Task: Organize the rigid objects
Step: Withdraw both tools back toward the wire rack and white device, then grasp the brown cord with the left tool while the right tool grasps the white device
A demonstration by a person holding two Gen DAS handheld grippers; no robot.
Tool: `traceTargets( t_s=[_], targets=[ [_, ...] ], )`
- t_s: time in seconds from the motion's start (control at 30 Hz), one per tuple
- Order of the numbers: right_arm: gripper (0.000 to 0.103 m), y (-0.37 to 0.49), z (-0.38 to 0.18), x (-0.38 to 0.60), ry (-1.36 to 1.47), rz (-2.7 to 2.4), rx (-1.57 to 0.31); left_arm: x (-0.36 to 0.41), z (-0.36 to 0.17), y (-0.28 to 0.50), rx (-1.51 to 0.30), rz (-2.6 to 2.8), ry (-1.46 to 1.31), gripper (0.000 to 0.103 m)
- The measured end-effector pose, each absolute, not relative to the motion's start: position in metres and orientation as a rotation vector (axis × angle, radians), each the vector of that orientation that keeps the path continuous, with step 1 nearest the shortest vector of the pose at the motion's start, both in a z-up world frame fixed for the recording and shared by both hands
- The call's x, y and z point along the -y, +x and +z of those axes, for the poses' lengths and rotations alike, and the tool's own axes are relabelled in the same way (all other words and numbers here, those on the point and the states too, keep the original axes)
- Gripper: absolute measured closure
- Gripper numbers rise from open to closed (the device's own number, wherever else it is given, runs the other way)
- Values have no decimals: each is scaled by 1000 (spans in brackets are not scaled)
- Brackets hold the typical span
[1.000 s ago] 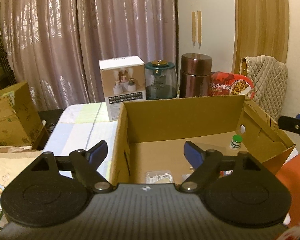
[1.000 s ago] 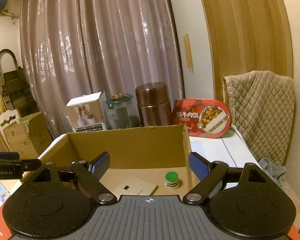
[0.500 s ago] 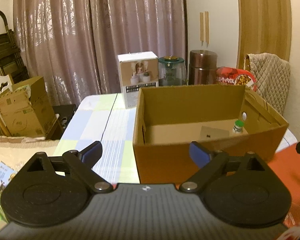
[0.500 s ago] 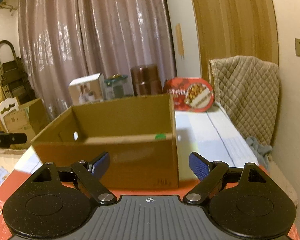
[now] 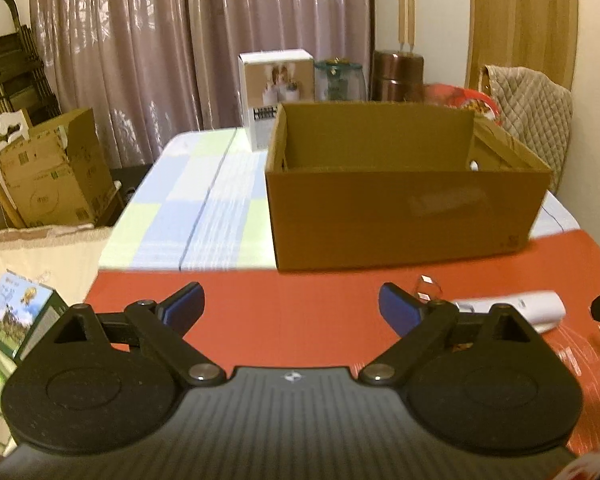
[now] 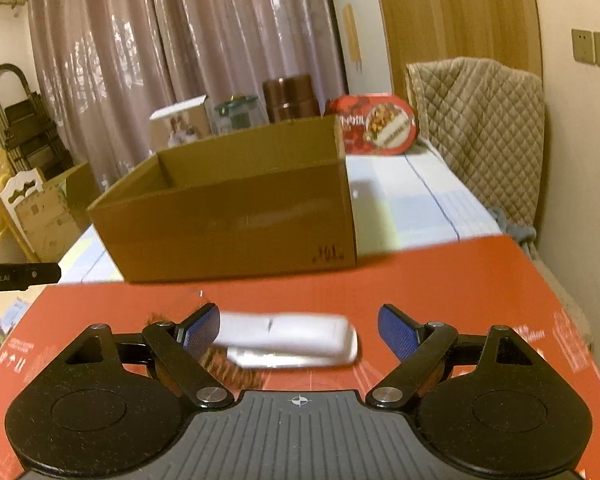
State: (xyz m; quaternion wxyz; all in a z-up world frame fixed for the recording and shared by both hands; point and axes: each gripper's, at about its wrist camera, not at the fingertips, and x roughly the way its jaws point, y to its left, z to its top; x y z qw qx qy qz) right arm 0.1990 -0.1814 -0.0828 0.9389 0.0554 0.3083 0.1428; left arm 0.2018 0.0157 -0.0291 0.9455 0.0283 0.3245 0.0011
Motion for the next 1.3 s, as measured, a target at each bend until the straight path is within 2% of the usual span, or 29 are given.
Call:
traceTargets(
  t_s=[0.37, 0.77, 0.87, 0.93, 1.07, 1.17, 1.23, 1.3],
  targets=[
    [20, 177, -107, 183, 69, 310, -693, -7, -58, 157, -699, -106, 29, 11],
    [20, 211, -126, 185, 0, 336, -762, 31, -75, 177, -726, -315, 24, 13],
    [20, 219, -127, 188, -18, 341, -772, 47, -80, 183, -717, -364, 57, 18],
    [20, 225, -127, 191, -21, 339, -770, 55, -83, 188, -714, -393, 56, 27],
    [20, 231, -127, 197, 15, 322, -774, 64, -87, 201, -712, -424, 8, 35],
    [20, 233, -128, 196, 24, 329, -776, 71, -90, 210, -720, -430, -11, 51],
    [20, 235, -128, 196, 25, 333, -776, 77, -93, 215, -729, -431, -14, 64],
    [20, 237, -128, 197, 27, 327, -776, 81, -96, 219, -738, -436, -18, 68]
  ],
)
